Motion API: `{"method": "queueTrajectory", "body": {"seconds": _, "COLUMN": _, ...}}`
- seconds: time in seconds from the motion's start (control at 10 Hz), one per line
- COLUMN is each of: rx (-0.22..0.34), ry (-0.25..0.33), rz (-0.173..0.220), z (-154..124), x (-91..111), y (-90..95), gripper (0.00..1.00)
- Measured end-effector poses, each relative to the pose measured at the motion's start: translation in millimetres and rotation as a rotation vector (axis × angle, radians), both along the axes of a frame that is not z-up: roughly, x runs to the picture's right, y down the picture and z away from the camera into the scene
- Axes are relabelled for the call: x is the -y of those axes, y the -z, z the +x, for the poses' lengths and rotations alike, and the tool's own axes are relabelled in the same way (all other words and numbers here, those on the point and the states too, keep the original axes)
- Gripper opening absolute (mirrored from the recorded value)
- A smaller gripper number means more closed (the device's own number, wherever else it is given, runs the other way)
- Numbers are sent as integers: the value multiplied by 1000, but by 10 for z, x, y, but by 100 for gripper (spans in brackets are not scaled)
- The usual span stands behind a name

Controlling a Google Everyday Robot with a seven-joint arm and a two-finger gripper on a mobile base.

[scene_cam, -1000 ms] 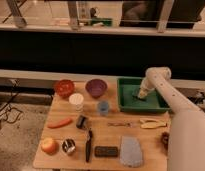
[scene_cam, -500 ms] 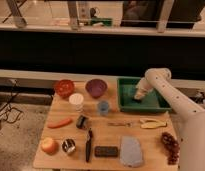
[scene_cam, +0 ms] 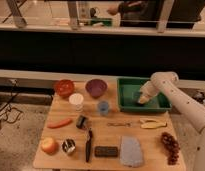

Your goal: Wipe tray with sponge

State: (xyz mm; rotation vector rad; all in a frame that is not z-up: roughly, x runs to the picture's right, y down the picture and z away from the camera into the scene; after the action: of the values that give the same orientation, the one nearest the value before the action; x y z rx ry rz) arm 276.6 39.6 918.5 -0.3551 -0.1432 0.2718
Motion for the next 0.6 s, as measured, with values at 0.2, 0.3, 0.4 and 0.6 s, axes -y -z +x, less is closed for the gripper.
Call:
{"method": "queueTrajectory", "body": {"seconds": 0.2, "rx": -29, "ry": -31, "rz": -3, "z": 211, "x": 37, "y": -23, "gripper": 0}}
{"method": "queueTrajectory", "body": {"seconds": 0.3, "rx": -50, "ry": -48, "rz": -3, "z": 350, "x": 76, "y": -48, "gripper": 0}}
{"method": "queueTrajectory", "body": {"seconds": 0.4, "rx": -68, "ry": -60, "rz": -4, "z": 459, "x": 101, "y": -76, "gripper": 0}}
{"method": "queueTrajectory", "body": {"seconds": 0.6, "rx": -117, "ry": -94, "rz": -6, "z": 714, "x": 179, "y": -162, "gripper": 0}}
